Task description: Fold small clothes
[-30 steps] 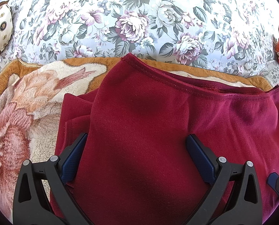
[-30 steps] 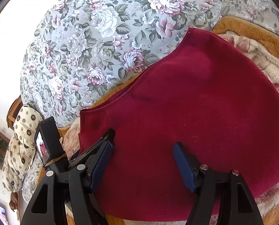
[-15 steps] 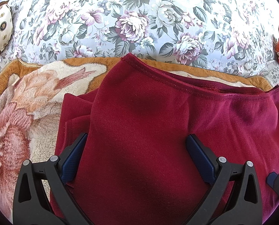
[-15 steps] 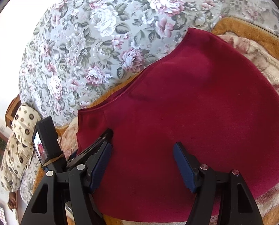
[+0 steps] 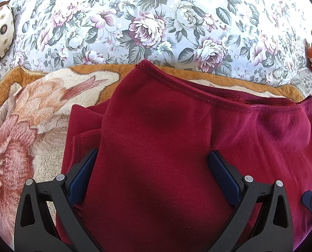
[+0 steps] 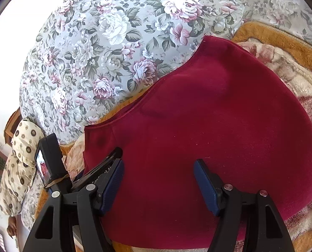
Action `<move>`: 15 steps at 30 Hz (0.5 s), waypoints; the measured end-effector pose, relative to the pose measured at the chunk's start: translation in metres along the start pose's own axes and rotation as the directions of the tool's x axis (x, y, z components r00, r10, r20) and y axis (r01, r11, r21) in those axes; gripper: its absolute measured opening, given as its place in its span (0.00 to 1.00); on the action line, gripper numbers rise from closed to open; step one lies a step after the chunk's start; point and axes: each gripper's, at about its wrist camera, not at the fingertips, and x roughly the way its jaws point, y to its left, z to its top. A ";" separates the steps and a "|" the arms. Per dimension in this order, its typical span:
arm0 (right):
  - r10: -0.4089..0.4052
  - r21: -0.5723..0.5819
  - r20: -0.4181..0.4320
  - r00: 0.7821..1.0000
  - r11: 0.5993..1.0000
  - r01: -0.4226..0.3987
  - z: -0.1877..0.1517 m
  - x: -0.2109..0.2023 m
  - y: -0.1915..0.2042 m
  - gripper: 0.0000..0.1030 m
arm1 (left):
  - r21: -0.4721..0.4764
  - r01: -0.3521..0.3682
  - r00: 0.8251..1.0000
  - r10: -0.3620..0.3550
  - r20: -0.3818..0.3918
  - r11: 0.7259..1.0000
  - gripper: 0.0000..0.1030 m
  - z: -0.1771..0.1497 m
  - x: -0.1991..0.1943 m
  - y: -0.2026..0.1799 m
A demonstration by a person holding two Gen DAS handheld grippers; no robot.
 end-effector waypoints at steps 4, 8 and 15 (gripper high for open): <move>-0.007 0.002 0.001 1.000 1.000 0.007 0.000 -0.001 -0.001 0.65 | 0.000 0.000 1.000 0.000 -0.001 1.000 1.00 0.000 0.000 0.000; -0.012 -0.007 -0.003 1.000 1.000 0.012 0.000 0.001 0.000 0.65 | -0.001 0.000 1.000 0.000 -0.001 1.000 0.99 0.000 0.000 0.000; -0.016 -0.005 -0.006 1.000 1.000 0.016 0.000 0.000 0.000 0.65 | -0.002 0.000 1.000 0.000 -0.003 1.000 0.99 0.000 0.000 0.000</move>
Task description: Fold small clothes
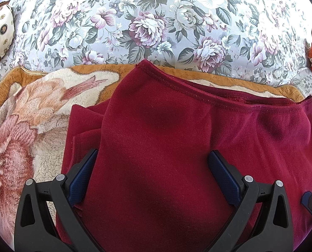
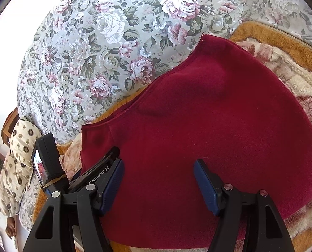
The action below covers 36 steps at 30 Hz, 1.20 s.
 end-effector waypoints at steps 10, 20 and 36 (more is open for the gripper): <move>0.009 -0.003 0.013 1.000 1.000 -0.009 0.000 -0.002 0.002 0.65 | -0.001 0.000 1.000 0.000 -0.001 1.000 1.00 0.000 0.000 0.000; 0.069 0.040 0.041 0.997 0.997 -0.070 0.003 -0.015 0.000 0.65 | -0.002 0.000 1.000 0.000 -0.002 1.000 0.99 0.000 0.000 0.000; -0.016 0.137 0.182 0.983 0.991 -0.009 0.028 -0.112 -0.117 0.65 | -0.003 0.000 1.000 0.000 -0.003 1.000 1.00 0.000 0.000 0.000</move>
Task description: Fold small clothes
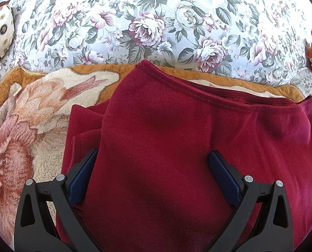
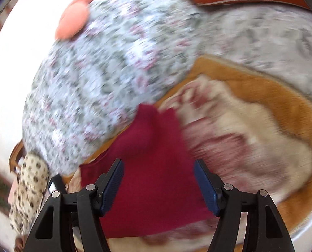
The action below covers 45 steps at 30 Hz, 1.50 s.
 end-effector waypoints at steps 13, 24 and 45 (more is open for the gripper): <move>-0.098 0.112 -0.016 0.995 0.989 0.099 0.021 -0.008 -0.068 0.65 | -0.001 0.000 1.000 0.000 -0.002 1.000 1.00 0.000 0.000 0.000; -0.112 0.051 -0.027 0.993 0.992 0.114 0.006 0.014 -0.031 0.65 | -0.002 0.000 1.000 0.000 -0.003 1.000 1.00 0.000 0.000 0.000; -0.117 -0.010 -0.026 0.993 0.993 0.117 -0.002 0.015 -0.010 0.65 | 0.001 -0.003 1.000 0.003 -0.004 1.000 1.00 -0.001 0.000 -0.001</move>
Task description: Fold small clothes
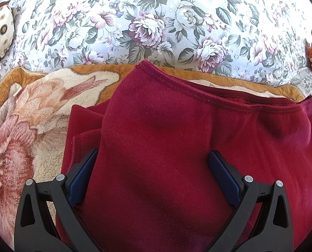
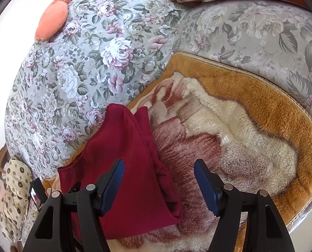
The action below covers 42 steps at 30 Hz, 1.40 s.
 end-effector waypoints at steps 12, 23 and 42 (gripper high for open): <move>0.080 -0.050 -0.036 0.996 0.995 -0.081 -0.005 0.007 0.020 0.65 | -0.003 0.005 1.000 -0.005 -0.026 1.000 1.00 0.002 -0.001 0.003; 0.069 0.019 -0.014 0.998 0.997 -0.068 0.001 0.001 -0.002 0.65 | -0.242 0.265 0.963 -0.271 0.009 0.933 0.99 -0.045 -0.128 0.101; 0.054 -0.080 -0.025 0.998 0.995 -0.055 -0.018 0.013 0.039 0.65 | -0.610 0.518 0.818 -0.555 0.149 0.599 0.99 -0.093 -0.084 0.102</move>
